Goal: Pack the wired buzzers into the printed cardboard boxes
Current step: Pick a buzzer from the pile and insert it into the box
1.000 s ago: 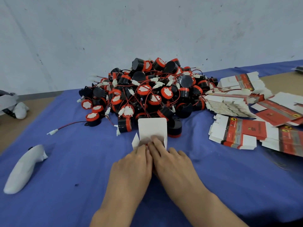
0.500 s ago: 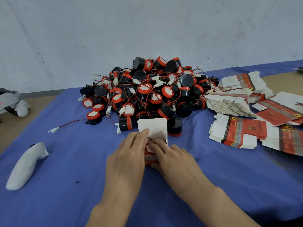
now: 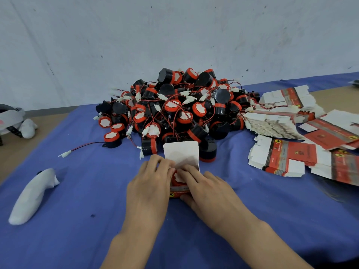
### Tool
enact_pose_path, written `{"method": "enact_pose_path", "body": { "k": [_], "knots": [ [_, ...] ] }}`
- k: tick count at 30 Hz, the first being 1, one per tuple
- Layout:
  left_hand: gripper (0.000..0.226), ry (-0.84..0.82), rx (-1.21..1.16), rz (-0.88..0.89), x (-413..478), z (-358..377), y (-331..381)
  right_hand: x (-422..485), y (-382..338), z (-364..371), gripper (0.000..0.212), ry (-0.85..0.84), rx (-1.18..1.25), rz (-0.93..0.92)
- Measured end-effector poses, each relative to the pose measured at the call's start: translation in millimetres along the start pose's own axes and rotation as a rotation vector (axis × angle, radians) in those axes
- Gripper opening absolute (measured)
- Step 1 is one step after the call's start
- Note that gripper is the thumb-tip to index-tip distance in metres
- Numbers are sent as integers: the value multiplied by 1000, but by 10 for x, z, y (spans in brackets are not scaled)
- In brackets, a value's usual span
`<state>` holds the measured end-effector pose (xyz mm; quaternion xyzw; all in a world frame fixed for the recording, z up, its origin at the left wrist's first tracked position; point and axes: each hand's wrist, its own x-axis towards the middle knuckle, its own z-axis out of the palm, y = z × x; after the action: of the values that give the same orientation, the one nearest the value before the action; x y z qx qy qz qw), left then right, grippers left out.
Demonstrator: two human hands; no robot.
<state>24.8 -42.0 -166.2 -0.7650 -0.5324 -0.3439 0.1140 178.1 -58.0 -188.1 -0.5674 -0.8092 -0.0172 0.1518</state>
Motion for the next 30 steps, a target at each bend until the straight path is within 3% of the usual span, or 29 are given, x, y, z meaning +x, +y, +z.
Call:
{"method": "enact_pose_path", "body": {
  "k": [12,17,25,30],
  "knots": [
    [10,-21,-22,106,-30,-17,-155,-6,12,-32,56,-16,-15,-10],
    [9,-15,-8,73,-42,-34,-144,-10,14,-37,55,-14,-10,-15],
    [18,-54,42,23,-80,-66,-160,-9,12,-43,54,-14,-23,-17],
    [30,-103,142,98,-120,-45,-164,-6,15,-32,55,-16,-12,-23]
  ]
}}
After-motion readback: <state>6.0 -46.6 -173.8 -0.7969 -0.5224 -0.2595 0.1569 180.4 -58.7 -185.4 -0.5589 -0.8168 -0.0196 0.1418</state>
